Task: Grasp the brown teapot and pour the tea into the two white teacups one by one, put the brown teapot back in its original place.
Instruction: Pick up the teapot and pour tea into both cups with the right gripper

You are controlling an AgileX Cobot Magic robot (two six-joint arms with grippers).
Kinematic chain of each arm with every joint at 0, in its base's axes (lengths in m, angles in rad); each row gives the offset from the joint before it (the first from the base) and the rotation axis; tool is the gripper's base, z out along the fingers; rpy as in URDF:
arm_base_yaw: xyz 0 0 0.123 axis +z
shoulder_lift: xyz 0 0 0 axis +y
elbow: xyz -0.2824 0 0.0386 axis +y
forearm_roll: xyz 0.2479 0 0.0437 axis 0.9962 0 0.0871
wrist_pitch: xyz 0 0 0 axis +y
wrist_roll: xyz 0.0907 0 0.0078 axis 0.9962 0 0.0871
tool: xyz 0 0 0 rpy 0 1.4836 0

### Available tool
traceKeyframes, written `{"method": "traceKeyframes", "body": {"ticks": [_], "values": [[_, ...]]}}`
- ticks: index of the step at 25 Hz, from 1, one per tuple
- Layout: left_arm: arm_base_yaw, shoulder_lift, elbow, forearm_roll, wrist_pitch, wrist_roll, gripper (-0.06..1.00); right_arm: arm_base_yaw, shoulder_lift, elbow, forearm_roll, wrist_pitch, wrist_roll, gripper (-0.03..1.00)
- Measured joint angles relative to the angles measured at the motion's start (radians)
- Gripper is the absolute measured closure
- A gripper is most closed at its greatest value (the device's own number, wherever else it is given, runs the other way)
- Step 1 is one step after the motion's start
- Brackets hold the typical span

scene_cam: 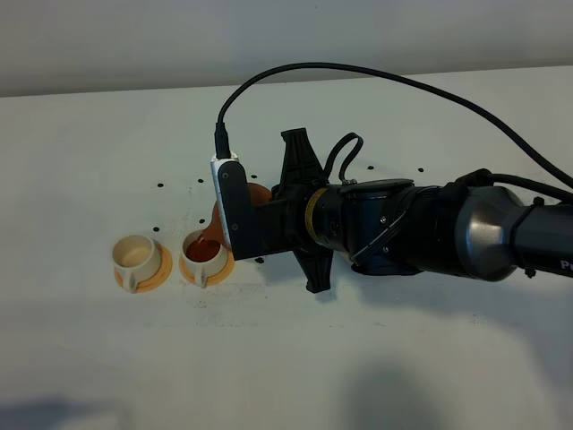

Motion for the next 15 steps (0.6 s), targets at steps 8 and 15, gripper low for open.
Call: {"method": "traceKeyframes", "body": {"ticks": [8,15], "values": [[0.0,0.0,0.0,0.0,0.0,0.001,0.62,0.0,0.0,0.0,-0.019,0.0,0.0,0.86],[0.0,0.0,0.0,0.0,0.0,0.001,0.62,0.0,0.0,0.0,-0.028,0.0,0.0,0.86]]}}
